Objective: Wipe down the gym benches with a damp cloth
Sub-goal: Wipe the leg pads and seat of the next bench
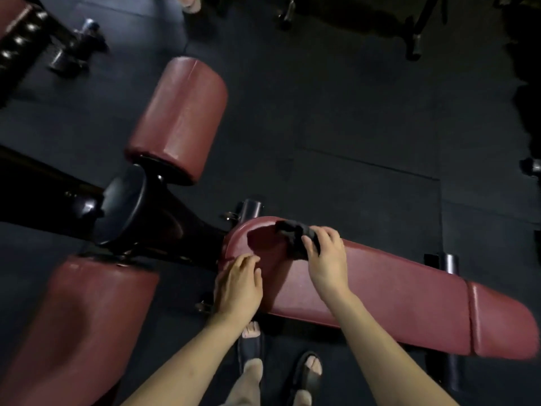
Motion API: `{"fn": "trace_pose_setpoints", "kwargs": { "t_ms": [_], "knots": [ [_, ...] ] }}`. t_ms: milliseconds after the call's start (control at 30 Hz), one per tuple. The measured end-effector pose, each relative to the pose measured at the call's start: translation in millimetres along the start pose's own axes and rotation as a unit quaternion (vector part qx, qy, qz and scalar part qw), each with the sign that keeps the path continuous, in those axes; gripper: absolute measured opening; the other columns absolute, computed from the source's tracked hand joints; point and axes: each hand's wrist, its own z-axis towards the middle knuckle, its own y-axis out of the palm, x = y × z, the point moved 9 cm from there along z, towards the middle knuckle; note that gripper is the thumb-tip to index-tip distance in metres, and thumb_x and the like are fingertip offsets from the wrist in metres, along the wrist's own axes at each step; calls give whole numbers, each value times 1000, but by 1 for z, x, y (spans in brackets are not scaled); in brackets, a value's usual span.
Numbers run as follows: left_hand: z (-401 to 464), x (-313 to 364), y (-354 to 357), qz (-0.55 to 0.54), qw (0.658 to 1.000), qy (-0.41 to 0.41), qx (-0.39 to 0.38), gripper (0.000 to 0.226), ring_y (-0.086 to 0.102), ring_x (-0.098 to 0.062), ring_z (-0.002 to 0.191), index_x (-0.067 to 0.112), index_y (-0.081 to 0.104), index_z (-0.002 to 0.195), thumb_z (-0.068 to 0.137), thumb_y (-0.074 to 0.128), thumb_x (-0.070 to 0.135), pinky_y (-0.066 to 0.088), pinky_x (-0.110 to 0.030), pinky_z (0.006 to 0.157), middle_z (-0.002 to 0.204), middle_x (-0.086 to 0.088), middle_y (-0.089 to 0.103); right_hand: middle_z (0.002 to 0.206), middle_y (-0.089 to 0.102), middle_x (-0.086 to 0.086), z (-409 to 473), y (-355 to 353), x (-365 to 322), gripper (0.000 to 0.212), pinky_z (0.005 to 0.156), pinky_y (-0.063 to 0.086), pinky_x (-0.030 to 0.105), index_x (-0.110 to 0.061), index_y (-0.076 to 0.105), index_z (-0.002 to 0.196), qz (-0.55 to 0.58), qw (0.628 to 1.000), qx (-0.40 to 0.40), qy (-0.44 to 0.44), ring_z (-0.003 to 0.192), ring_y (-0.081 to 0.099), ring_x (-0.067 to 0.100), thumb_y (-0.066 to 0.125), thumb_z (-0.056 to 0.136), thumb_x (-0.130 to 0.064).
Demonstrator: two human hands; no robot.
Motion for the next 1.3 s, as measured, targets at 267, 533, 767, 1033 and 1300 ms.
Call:
{"fn": "trace_pose_setpoints", "kwargs": {
  "t_ms": [267,533,767,1033,1300],
  "knots": [
    [-5,-46,2,0,991,-63,120,29,54,-20,129,22,67,124,97,59,19,54,-43,96,140,5,59,145,57,7,-23,102,-28,42,100,43,47,-26,66,130,-191,937,-99,-277,128,54,32,71,91,-39],
    [-27,-63,27,-9,990,-91,104,36,42,-13,141,28,57,139,103,50,23,42,-41,110,155,13,43,135,56,1,-23,87,-5,34,106,38,46,-24,65,124,-151,959,-3,-240,127,54,27,58,101,-48],
    [1,-66,41,2,993,-86,77,52,44,-13,144,23,32,159,108,40,27,45,-33,108,170,15,15,175,9,6,3,158,-12,71,128,3,62,-30,19,166,-233,943,-91,-219,162,1,31,22,105,-66],
    [4,-70,45,23,994,-100,34,55,25,-22,154,33,24,161,108,35,35,40,-38,115,168,24,5,175,5,-7,-5,122,70,61,127,8,65,-47,22,163,-196,972,-67,-106,162,-9,22,30,105,-64],
    [1,-71,29,35,996,-76,41,57,-3,9,129,34,23,162,107,36,26,13,-25,123,168,22,9,175,11,2,-19,138,52,86,121,16,69,-35,22,165,-180,979,-48,-83,162,-5,26,34,94,-83]
  ]
}}
